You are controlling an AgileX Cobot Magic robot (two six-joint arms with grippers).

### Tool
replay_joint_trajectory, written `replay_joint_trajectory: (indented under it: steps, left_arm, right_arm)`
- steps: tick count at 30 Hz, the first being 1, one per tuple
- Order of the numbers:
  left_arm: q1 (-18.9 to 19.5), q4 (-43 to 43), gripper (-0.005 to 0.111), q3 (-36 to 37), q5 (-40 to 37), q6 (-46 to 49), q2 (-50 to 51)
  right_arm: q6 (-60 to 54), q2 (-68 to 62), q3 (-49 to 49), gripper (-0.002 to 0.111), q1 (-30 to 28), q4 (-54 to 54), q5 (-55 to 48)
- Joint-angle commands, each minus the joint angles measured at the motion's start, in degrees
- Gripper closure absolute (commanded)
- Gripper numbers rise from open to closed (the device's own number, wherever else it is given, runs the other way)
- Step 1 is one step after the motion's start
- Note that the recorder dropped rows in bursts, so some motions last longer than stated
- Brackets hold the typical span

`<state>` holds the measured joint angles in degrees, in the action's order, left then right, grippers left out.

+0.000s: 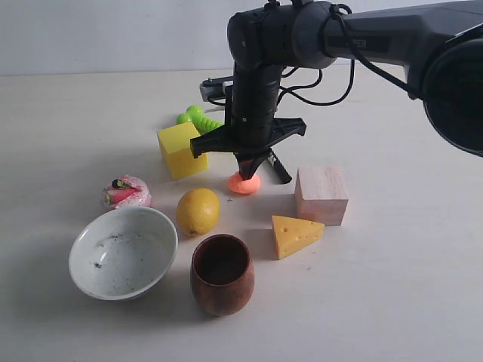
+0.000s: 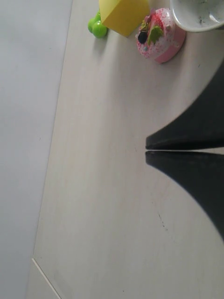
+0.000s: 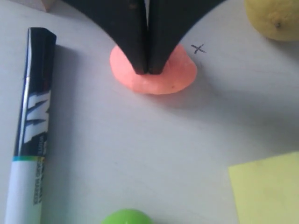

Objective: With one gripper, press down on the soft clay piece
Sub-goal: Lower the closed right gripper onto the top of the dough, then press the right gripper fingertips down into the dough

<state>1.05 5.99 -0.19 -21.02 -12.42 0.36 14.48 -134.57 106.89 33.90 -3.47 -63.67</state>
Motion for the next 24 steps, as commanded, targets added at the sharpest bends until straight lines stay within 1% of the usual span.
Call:
replay_joint_trajectory:
  steps: [1,16,24]
  left_arm:
    - [0.00,-0.18,0.103,0.19,0.22,0.16,-0.36]
    - [0.00,-0.18,0.103,0.19,0.22,0.16,-0.36]
    - [0.00,-0.18,0.103,0.19,0.22,0.16,-0.36]
  right_arm:
    - [-0.38,-1.20,0.32,0.108,0.10,-0.68,0.47]
    - [-0.38,-4.84,0.32,0.108,0.10,-2.25,-3.70]
    - [-1.44,-5.20,0.32,0.108,1.66,-3.14,-4.04]
